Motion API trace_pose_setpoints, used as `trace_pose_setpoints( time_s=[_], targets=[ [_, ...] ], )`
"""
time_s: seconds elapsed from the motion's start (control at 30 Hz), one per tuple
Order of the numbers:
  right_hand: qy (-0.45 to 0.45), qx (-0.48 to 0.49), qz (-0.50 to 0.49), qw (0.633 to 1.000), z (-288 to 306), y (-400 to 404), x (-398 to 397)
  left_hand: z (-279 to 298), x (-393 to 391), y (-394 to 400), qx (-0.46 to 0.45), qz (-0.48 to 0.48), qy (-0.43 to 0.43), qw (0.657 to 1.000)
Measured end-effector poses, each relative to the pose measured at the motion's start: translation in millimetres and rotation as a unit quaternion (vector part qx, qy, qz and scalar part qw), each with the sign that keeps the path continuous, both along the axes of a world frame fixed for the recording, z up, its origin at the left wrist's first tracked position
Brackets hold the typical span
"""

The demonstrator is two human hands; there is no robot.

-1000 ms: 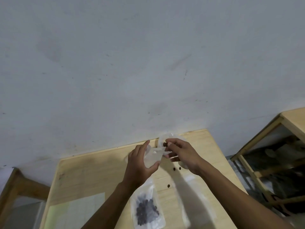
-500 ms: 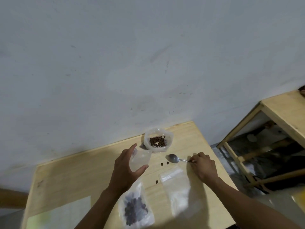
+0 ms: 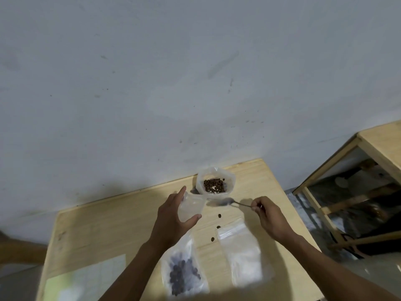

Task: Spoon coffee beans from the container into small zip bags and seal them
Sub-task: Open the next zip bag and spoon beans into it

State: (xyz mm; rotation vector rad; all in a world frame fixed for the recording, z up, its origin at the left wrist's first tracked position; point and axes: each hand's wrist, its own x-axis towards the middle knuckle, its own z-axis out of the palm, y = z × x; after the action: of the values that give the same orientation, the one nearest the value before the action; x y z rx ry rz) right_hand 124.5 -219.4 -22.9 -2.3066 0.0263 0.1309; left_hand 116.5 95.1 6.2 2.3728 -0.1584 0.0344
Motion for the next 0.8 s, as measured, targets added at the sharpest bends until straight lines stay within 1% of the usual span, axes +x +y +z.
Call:
trace_pose_setpoints(
  time_s=[0.07, 0.2, 0.3, 0.37, 0.43, 0.53, 0.7, 0.8],
  targets=[
    [-0.038, 0.035, -0.018, 0.998, 12.4, 8.2, 11.2, 0.8, 3.5, 0.4, -0.003, 0.008, 0.01, 1.0],
    [-0.043, 0.112, -0.095, 0.988, 40.3, 24.1, 42.1, 4.2, 14.5, 0.0, 0.016, 0.004, 0.023, 1.0],
    [-0.052, 0.215, -0.179, 0.959, 51.1, 34.5, 60.4, 4.0, 25.3, -0.8, 0.051, -0.023, 0.024, 0.998],
    [-0.048, 0.261, -0.211, 0.941, 51.0, 41.3, 68.0, 1.9, 33.1, -1.8, 0.09, -0.057, 0.016, 0.994],
    [-0.044, 0.276, -0.224, 0.934, 48.6, 49.3, 70.2, -2.3, 41.1, -3.0, 0.127, -0.099, 0.01, 0.987],
    [-0.046, 0.269, -0.231, 0.934, 38.2, 58.2, 67.3, -9.0, 51.2, -7.7, 0.162, -0.145, 0.015, 0.976],
    [-0.076, 0.251, -0.227, 0.938, 16.3, 70.7, 53.4, -14.4, 61.6, -17.8, 0.192, -0.168, 0.053, 0.966],
    [-0.069, 0.261, -0.262, 0.926, 2.2, 80.9, 47.4, -20.4, 65.8, -21.7, 0.192, -0.166, 0.07, 0.965]
  ],
)
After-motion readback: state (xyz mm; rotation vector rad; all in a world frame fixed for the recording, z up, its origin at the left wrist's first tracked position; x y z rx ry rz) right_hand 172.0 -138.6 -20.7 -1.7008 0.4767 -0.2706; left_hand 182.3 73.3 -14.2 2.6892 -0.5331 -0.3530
